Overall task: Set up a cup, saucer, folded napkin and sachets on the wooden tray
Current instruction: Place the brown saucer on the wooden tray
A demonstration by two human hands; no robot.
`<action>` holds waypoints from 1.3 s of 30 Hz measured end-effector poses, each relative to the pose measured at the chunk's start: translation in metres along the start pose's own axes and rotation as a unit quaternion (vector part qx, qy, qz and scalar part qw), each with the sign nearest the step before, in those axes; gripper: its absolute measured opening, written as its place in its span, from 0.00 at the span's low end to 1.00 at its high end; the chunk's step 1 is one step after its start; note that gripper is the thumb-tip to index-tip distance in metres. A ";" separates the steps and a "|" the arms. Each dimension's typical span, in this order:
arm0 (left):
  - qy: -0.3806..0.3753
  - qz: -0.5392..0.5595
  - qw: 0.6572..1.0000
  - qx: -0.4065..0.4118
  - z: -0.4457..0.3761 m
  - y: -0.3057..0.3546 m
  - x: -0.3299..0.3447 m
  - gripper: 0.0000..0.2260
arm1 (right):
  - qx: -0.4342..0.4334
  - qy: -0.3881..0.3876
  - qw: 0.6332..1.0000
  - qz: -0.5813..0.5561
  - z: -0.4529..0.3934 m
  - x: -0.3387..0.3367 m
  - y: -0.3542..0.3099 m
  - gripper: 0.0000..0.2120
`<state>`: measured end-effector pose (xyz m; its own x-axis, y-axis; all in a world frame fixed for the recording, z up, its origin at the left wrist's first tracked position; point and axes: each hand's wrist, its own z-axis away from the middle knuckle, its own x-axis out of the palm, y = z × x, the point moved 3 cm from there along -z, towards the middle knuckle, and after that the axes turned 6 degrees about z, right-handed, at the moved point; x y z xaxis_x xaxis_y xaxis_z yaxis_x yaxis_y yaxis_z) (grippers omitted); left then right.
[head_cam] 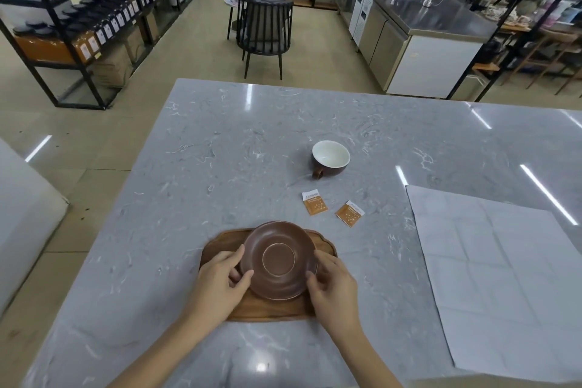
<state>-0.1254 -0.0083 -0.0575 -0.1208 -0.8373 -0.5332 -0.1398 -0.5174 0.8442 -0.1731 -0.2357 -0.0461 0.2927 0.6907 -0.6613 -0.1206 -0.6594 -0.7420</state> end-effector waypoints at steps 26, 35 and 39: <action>0.028 0.007 0.999 -0.015 0.036 -0.007 0.008 0.31 | -0.013 -0.020 1.000 0.011 0.035 0.011 0.000 0.23; 0.031 0.008 0.999 -0.007 0.037 -0.011 0.011 0.30 | -0.010 -0.003 1.000 0.014 0.037 0.013 0.000 0.22; 0.039 -0.004 0.999 0.004 0.038 -0.014 0.014 0.30 | -0.006 0.004 1.000 0.014 0.038 0.014 0.001 0.22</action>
<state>-0.1629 -0.0065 -0.0788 -0.0436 -0.8444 -0.5340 -0.1490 -0.5230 0.8392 -0.2049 -0.2153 -0.0606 0.2975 0.6698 -0.6803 -0.1169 -0.6817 -0.7223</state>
